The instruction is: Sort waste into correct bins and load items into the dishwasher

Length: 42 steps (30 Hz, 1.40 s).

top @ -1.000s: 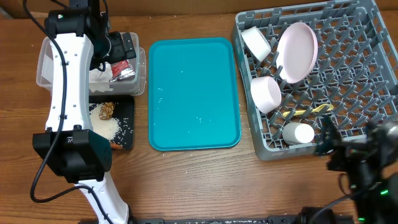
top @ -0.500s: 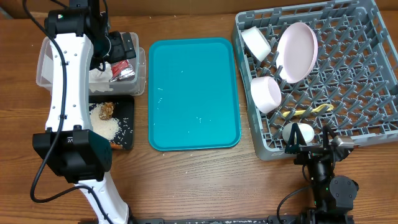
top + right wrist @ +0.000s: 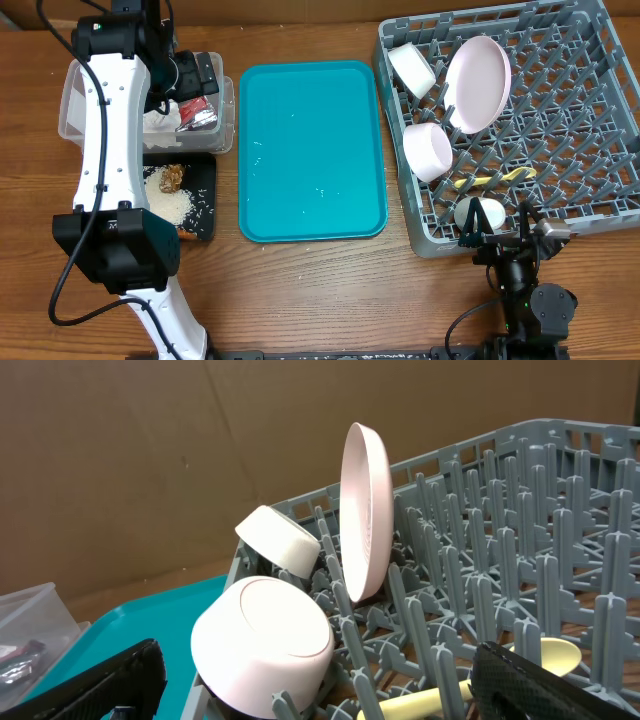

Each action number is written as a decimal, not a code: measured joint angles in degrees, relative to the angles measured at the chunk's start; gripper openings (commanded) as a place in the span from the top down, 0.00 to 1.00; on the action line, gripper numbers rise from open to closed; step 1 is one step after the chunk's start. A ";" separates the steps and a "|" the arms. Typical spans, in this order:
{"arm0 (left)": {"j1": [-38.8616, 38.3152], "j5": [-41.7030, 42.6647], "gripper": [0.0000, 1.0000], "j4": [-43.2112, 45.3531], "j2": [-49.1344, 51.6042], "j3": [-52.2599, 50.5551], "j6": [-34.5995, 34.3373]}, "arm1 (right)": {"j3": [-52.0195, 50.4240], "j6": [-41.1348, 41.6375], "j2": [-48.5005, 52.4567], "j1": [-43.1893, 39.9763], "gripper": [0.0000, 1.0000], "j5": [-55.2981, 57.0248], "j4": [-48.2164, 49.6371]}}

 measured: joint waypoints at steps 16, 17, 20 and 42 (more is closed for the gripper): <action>-5.66 0.09 0.00 4.94 -22.71 -7.76 -0.02 | 0.00 0.04 -0.04 0.00 0.00 -0.02 0.00; -5.49 -0.02 0.00 7.19 -27.15 -10.47 -0.02 | 0.00 0.02 -0.09 0.00 0.00 0.02 -0.04; -3.41 -0.02 0.00 17.86 -40.54 -22.53 -0.04 | 0.00 0.02 -0.09 0.00 0.00 0.00 -0.02; -0.87 -0.50 0.00 73.55 -109.44 -109.04 0.55 | 0.00 0.17 -0.15 0.00 0.00 0.00 0.02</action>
